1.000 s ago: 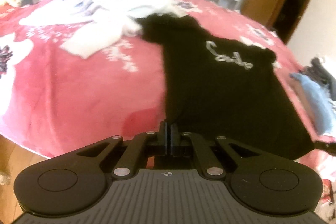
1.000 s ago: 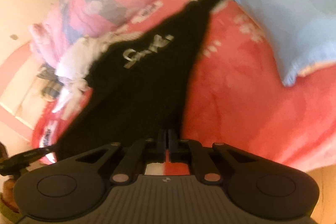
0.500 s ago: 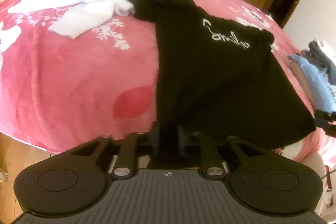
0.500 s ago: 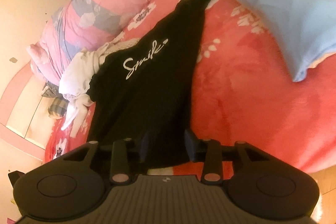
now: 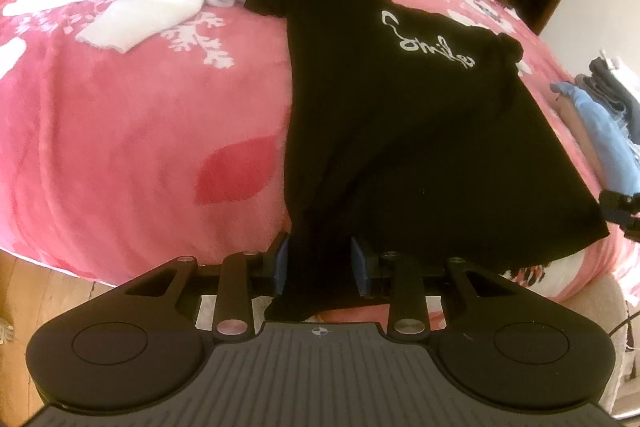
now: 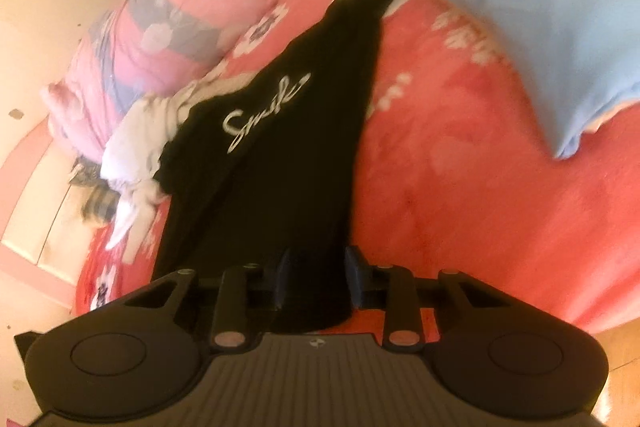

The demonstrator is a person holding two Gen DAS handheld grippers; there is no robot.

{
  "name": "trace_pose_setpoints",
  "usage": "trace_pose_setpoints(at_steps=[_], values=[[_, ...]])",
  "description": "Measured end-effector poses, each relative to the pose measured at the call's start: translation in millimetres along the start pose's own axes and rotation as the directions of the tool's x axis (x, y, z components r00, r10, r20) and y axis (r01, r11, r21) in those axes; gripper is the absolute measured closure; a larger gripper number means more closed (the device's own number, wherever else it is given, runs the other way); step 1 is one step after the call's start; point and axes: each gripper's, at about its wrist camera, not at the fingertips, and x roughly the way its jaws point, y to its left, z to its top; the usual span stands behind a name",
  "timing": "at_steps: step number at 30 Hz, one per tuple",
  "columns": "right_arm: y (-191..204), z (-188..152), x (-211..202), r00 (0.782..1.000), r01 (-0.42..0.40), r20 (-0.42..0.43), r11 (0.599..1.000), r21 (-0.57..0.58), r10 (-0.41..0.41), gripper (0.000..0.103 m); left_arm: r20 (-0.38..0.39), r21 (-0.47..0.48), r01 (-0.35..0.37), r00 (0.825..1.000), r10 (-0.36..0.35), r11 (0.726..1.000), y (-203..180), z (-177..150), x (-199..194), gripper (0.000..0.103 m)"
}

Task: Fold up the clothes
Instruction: 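Hold the shirt hem with both grippers and pull it taut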

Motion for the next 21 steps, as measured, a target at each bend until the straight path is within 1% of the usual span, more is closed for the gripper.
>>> trace_pose_setpoints(at_steps=[1,4,5,6,7,8,9,12,15,18,21], values=[[0,1,5,1.0,0.009,-0.013,1.0,-0.005,-0.009,0.069,0.0,0.002,-0.001,1.0,0.001,1.0,0,0,1,0.067],[5,-5,24,0.996,-0.025,-0.084,0.999,-0.02,0.024,0.068,0.001,0.004,-0.007,1.0,0.007,1.0,-2,-1,5,0.066],[8,-8,28,0.994,-0.041,-0.101,0.999,-0.031,0.038,0.069,0.002,0.004,-0.01,1.0,0.01,1.0,-3,-1,7,0.072],[10,-10,28,0.994,-0.041,-0.101,0.998,-0.044,0.036,0.071,0.008,0.001,-0.01,1.0,0.01,1.0,-3,-1,5,0.077],[13,-12,27,0.995,-0.039,-0.099,0.998,-0.058,0.033,0.075,0.014,-0.004,-0.009,1.0,0.009,1.0,-3,0,3,0.09],[14,-11,24,0.995,-0.04,-0.09,0.997,-0.061,0.034,0.087,0.02,-0.008,-0.008,1.0,0.008,1.0,-4,0,1,0.097],[15,-9,21,0.996,-0.041,-0.081,0.997,-0.063,0.036,0.092,0.026,-0.012,-0.007,1.0,0.008,1.0,-4,1,-2,0.099],[18,-5,12,0.998,-0.045,-0.054,0.997,-0.068,0.041,0.094,0.044,-0.025,-0.005,0.999,0.006,1.0,-5,2,-9,0.101],[21,-2,3,0.999,-0.049,-0.026,0.996,-0.074,0.047,0.095,0.069,-0.007,-0.01,0.998,0.011,1.0,-10,5,-15,0.101],[27,2,0,1.0,-0.026,-0.006,0.993,-0.115,0.026,0.095,0.087,0.011,-0.016,0.996,0.015,1.0,-15,8,-20,0.101],[28,3,4,1.0,0.008,0.0,0.989,-0.151,-0.009,0.095,0.07,0.034,-0.026,0.997,0.023,0.999,-19,7,-13,0.101]])
